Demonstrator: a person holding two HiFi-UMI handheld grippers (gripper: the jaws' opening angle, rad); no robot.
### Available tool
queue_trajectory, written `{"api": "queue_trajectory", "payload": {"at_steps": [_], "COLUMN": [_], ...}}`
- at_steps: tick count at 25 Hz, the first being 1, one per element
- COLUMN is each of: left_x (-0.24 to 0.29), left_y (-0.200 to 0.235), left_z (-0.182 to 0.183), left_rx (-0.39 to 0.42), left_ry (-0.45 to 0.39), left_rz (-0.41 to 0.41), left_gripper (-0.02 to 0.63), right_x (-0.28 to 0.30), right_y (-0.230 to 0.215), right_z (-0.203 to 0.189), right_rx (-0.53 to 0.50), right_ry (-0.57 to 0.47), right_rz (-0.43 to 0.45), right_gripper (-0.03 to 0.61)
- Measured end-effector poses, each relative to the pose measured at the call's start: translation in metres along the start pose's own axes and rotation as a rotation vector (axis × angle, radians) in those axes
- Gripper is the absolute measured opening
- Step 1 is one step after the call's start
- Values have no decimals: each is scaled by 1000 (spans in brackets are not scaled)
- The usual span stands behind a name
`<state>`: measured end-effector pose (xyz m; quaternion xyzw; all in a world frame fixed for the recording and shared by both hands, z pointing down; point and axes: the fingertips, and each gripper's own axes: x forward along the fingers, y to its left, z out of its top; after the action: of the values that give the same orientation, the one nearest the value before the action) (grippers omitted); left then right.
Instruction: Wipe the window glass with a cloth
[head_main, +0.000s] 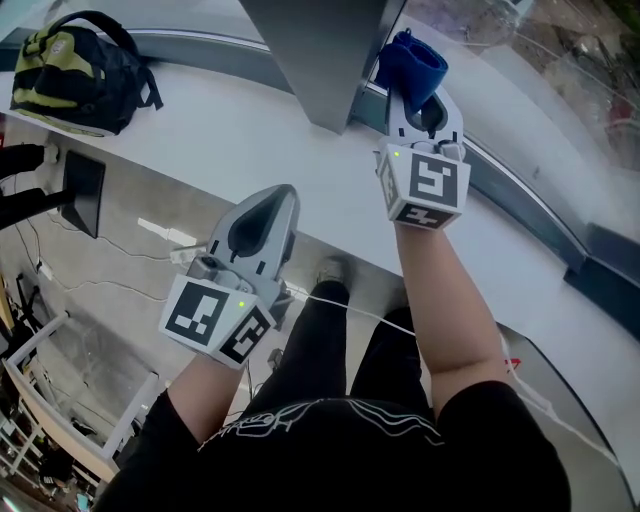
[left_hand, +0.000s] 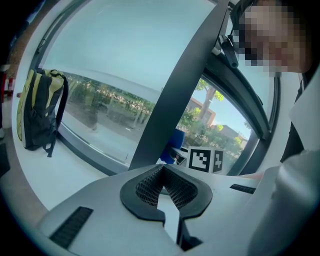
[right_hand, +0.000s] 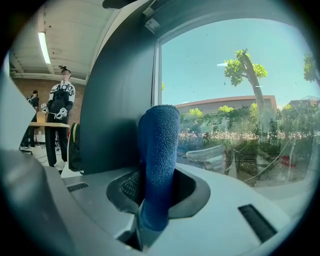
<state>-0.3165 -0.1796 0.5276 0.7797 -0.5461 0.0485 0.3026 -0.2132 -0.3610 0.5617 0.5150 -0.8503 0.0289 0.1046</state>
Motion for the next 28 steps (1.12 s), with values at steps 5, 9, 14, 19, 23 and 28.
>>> {"api": "queue_trajectory", "payload": {"at_steps": [5,9,14,19,23,28], "left_x": [1,5,14,27,38,52], "left_y": [-6,-17,-32,-60,-82,-111], "left_z": [-2,-9,-19,-22,-31,-46], "left_rx": [2,8,12,22,33,38], "left_ry": [-1,12,29,32,46,72], "left_rz": [-13,-23,-37,-67,-89,-114], "left_gripper": [6,6,6,6,6,6], "right_x": [0,-6,-19,-42,-63,-92], "right_y": [-2,-14,-35,-65,-94,-133], "right_z": [-4,-11,-11,-24,-36,-48], "right_rx": [-13,2,30,13,26,25], "right_ry": [16,21,18,18,27,28], "right_rz": [-15,-36,-64,-92,-126,-169], "right_gripper": [78,80,80,80,80,78]}}
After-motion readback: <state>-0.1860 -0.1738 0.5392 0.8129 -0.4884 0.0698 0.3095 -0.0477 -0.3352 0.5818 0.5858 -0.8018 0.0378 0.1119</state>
